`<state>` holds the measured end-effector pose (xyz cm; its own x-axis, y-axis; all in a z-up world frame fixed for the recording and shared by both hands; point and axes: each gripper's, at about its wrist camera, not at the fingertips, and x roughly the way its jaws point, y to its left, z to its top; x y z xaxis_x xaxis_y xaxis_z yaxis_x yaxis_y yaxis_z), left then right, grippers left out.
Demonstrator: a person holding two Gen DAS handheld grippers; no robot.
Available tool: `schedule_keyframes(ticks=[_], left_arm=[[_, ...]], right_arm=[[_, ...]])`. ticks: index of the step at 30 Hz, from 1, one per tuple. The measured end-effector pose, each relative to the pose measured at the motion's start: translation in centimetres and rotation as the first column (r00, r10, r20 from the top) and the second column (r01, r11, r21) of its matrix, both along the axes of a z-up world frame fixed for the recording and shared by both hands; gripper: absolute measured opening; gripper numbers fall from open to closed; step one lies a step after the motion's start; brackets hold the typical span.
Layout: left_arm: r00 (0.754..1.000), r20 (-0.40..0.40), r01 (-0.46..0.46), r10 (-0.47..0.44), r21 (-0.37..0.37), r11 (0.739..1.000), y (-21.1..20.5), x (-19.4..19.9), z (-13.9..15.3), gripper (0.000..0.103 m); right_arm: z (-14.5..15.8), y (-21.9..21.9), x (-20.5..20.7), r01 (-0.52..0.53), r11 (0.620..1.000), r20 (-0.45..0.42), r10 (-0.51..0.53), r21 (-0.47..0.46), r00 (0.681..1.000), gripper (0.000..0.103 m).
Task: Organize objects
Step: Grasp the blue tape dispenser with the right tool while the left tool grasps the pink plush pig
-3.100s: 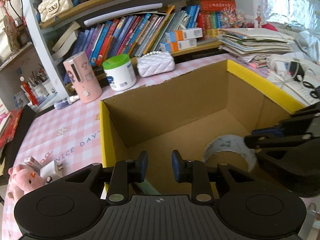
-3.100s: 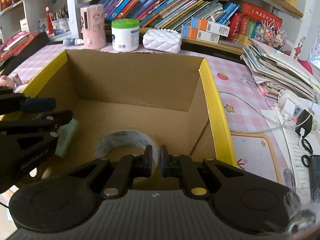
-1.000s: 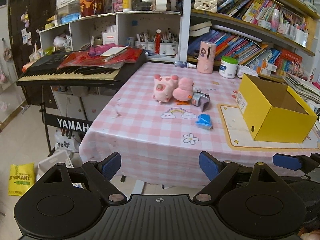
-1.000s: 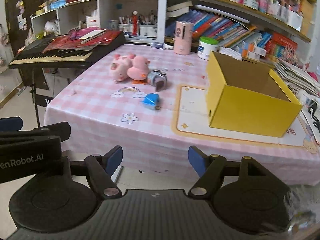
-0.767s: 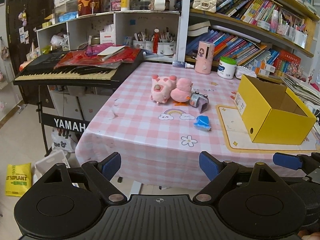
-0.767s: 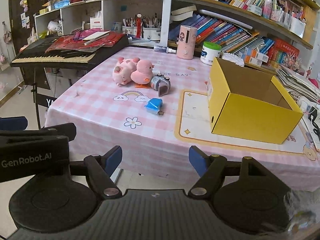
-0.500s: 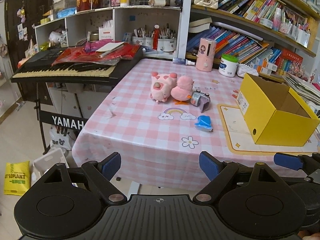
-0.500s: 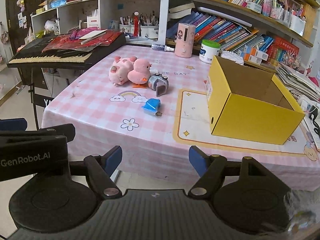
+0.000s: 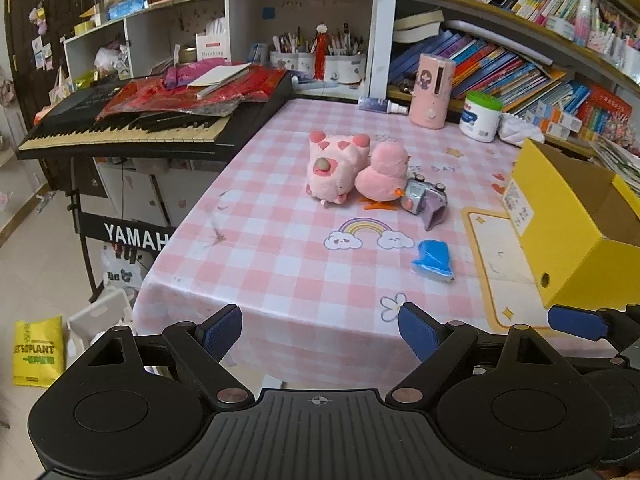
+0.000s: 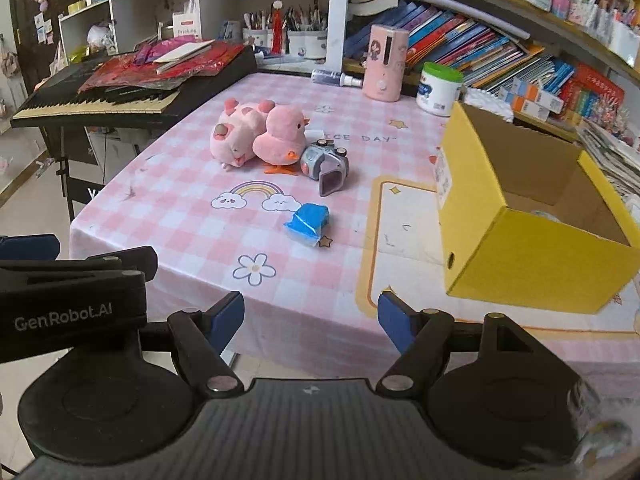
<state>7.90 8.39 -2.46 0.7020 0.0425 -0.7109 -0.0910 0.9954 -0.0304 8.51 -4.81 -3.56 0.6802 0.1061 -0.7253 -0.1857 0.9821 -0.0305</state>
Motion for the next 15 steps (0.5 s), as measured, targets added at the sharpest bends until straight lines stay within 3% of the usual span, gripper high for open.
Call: schedule_keyframes(ticks=[15], left_arm=[[0.998,-0.045,-0.05,0.051,0.018,0.999,0.1,6.7,-1.2,0.088]], right_arm=[[-2.0,0.1,8.1,-0.076,0.996,-0.047,0.079,0.05,0.996,0.066]])
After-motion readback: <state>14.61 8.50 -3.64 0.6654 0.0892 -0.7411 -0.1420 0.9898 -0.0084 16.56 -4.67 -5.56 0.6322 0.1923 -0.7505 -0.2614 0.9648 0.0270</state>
